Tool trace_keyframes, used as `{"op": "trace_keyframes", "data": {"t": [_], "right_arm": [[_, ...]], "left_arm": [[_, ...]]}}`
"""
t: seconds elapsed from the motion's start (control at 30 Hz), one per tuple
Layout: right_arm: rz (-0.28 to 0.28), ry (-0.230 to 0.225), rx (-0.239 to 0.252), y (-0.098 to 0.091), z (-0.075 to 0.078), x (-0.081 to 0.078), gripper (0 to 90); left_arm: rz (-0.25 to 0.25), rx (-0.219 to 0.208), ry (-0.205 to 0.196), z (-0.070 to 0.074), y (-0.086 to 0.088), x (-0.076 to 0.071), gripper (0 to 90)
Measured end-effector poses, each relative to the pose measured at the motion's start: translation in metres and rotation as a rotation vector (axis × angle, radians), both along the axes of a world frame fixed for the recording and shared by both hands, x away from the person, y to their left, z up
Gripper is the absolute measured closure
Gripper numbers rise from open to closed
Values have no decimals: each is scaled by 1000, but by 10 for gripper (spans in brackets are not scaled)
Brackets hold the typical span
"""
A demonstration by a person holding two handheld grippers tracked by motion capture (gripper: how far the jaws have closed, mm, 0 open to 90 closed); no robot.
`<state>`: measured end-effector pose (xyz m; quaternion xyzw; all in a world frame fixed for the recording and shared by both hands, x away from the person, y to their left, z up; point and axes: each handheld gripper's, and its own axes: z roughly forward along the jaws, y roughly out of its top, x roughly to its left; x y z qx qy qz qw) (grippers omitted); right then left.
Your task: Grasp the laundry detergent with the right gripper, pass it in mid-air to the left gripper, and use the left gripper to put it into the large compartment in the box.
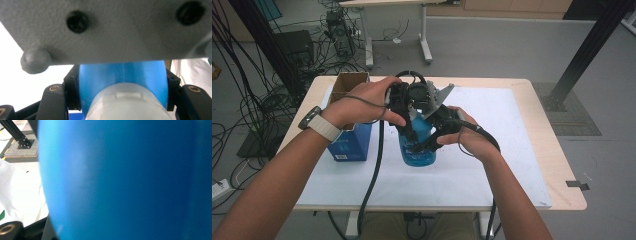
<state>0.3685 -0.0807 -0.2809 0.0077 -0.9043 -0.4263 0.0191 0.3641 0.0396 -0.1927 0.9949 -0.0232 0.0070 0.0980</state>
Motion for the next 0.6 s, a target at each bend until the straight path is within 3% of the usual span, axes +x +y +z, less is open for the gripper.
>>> {"op": "trace_keyframes", "data": {"t": [0.3, 0.37, 0.43, 0.6], "right_arm": [[6, 14, -7, 2, 0, -1, 434], [11, -3, -4, 2, 0, 0, 434], [5, 13, -5, 3, 0, -1, 434], [9, -3, 1, 3, 0, 0, 434]], "left_arm": [[-3, 5, -1, 0, 1, 0, 378], [1, 5, 0, 0, 2, -1, 378], [0, 6, 0, 0, 2, -1, 378], [3, 1, -3, 1, 3, 0, 378]]}}
